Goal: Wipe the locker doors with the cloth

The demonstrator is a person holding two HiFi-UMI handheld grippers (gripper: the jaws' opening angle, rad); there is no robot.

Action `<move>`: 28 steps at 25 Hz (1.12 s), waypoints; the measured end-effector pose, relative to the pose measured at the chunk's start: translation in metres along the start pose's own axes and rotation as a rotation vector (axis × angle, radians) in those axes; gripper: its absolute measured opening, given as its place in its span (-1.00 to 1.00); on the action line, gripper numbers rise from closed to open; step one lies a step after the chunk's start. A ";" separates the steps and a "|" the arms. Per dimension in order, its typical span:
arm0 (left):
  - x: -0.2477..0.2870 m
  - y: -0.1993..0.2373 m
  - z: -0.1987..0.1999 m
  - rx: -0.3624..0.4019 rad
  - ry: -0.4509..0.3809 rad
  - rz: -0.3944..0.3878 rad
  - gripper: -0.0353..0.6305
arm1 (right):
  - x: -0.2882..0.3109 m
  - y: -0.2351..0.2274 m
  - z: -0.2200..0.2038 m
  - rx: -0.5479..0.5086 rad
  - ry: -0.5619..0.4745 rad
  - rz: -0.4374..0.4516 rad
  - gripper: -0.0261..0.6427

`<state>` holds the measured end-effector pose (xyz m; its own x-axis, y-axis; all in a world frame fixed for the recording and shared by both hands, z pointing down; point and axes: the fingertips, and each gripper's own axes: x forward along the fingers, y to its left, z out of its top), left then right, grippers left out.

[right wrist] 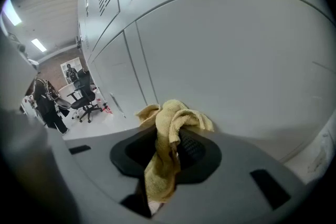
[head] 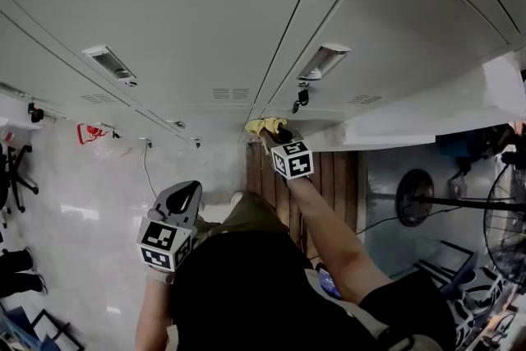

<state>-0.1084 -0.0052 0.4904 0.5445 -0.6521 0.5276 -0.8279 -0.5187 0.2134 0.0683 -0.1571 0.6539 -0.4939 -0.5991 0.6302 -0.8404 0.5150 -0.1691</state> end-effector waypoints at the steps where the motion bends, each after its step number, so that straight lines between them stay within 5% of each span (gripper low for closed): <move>1: -0.002 0.001 -0.002 -0.003 0.002 0.002 -0.87 | 0.004 0.005 -0.002 0.000 0.007 0.011 -0.61; 11: -0.012 0.013 -0.015 -0.010 0.019 0.033 -0.87 | 0.039 0.020 -0.022 0.001 0.063 0.033 -0.61; 28: 0.005 0.000 -0.020 -0.017 0.040 0.015 -0.87 | 0.028 -0.028 -0.046 -0.003 0.097 -0.010 -0.59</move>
<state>-0.1088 0.0023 0.5090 0.5262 -0.6368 0.5636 -0.8384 -0.4992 0.2187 0.0882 -0.1601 0.7113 -0.4617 -0.5418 0.7024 -0.8443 0.5113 -0.1606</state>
